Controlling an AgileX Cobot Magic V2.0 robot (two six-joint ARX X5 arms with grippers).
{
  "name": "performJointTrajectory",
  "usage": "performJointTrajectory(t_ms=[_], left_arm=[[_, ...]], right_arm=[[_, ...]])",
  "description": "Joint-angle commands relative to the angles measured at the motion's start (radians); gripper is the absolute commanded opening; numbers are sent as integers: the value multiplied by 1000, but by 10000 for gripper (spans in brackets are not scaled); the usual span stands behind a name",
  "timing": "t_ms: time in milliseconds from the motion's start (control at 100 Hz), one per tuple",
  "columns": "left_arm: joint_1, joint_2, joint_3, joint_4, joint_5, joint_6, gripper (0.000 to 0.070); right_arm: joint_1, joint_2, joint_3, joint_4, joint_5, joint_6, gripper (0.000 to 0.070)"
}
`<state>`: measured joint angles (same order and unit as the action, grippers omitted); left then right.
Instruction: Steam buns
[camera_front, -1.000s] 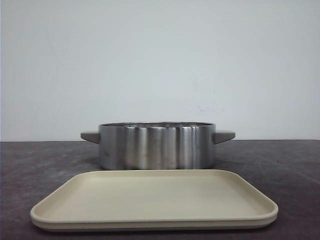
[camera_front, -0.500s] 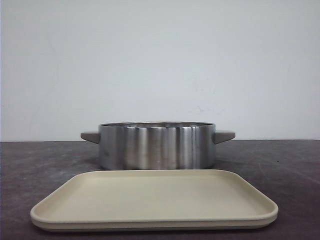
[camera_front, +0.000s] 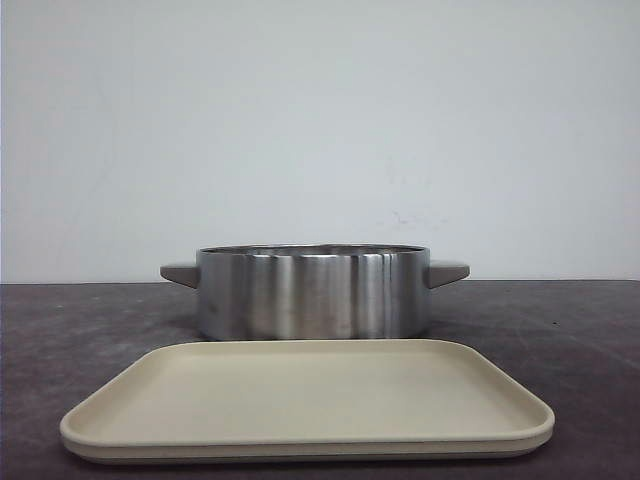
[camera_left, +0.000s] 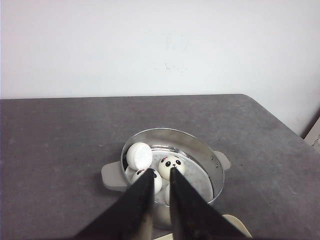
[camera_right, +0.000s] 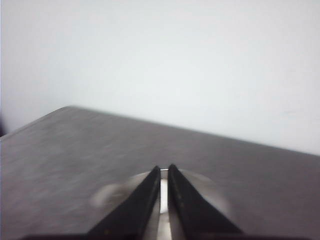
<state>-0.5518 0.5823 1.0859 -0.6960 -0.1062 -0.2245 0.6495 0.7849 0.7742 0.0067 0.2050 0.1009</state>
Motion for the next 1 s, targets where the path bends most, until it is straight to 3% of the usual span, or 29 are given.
performJointTrajectory(t_ms=[0,170,390,690,990], left_arm=[[-4,4,10,13,-2,-1,25],[-4,4,10,13,-2,-1,25],[-4,4,10,12,-2,-1,25],[-4,4,10,13,-2,-1,25],[-5,4,10,13,-2,-1,25]], right_arm=[[-58,-79,-90,40,-33,-61,17],[-306,-353,-333,76,-212,-63,17],[-544,-615,-568,69,-237,-61,17],[-587,-747,-763,50,-240,-60,17],[-589,-781,-762,-187,-242,-56,17]])
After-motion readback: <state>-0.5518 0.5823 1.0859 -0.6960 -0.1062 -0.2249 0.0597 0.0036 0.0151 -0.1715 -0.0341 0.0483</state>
